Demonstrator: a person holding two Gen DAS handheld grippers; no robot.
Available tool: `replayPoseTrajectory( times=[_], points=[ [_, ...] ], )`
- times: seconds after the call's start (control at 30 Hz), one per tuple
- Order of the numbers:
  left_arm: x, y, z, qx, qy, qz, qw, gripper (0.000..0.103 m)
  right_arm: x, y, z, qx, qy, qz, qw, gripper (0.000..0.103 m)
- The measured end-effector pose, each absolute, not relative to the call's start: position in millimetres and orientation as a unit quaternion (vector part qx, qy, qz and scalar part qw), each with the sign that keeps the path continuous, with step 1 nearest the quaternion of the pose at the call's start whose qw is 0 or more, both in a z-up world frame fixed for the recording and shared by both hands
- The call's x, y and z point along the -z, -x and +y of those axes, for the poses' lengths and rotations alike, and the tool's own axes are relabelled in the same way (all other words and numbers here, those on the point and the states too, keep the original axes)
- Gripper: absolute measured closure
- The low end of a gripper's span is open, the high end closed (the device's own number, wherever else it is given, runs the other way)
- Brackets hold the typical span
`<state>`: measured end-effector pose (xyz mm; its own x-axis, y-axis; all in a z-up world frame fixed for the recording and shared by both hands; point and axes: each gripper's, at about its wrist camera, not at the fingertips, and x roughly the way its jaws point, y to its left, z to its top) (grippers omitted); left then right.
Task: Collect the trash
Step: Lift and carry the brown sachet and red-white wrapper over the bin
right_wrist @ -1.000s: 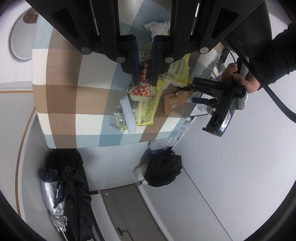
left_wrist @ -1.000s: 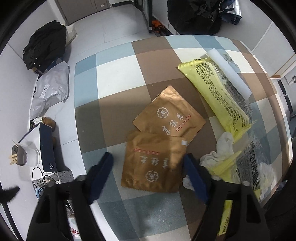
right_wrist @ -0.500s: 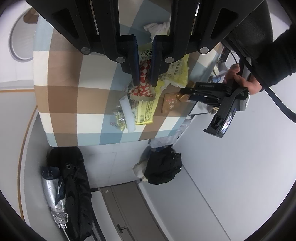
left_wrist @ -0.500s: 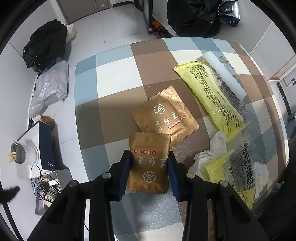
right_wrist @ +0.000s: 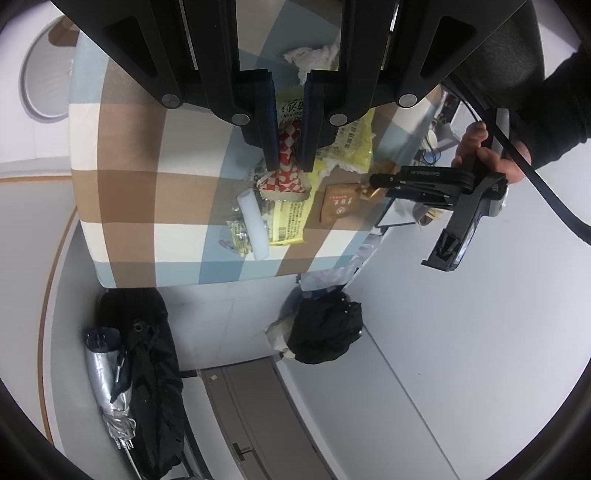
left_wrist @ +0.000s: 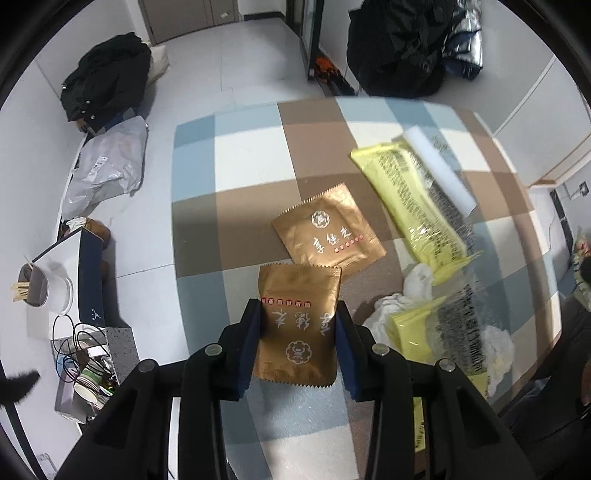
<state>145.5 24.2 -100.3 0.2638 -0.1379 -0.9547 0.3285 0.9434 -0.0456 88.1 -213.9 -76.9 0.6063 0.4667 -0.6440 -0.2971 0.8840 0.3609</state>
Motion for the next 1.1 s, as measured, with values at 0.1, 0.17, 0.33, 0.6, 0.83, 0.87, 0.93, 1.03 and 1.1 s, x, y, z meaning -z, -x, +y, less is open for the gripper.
replayPoseTrajectory(
  times=[0.1,0.17,0.33,0.6,0.83,0.87,0.93,1.03,1.1],
  points=[
    [85.2,-139.8,23.4,0.142,-0.075,0.569,0.807,0.070,68.1,-84.0,-214.5,-0.217,-0.108,0.379,0.893,0.093],
    [70.9,-133.8,21.7,0.139,-0.067,0.550,0.821,0.070,61.5,-81.8,-216.0,-0.217,-0.111,0.372,0.895,0.093],
    [31.8,-115.7,9.7,0.142,-0.052,0.496,0.855,0.070,37.7,-72.8,-224.3,-0.216,-0.114,0.351,0.904,0.093],
    [-24.7,-89.3,-25.7,0.174,-0.040,0.421,0.889,0.070,-9.8,-48.3,-262.1,-0.190,-0.097,0.304,0.929,0.093],
    [-58.4,-68.0,-79.0,0.230,-0.033,0.380,0.895,0.070,-51.5,-23.3,-317.3,-0.147,-0.096,0.258,0.950,0.093],
    [-61.8,-65.5,-89.3,0.238,-0.034,0.376,0.895,0.070,-56.2,-18.4,-326.5,-0.139,-0.097,0.251,0.953,0.093],
    [-66.5,-62.2,-111.7,0.261,-0.038,0.370,0.891,0.070,-65.7,-8.9,-347.3,-0.119,-0.097,0.239,0.959,0.093],
    [-69.5,-58.1,-139.1,0.285,-0.044,0.365,0.885,0.070,-73.6,3.4,-377.9,-0.089,-0.100,0.228,0.964,0.093],
    [-70.5,-56.8,-158.3,0.302,-0.044,0.366,0.879,0.070,-75.0,11.9,-399.9,-0.066,-0.103,0.224,0.967,0.093]
  ],
)
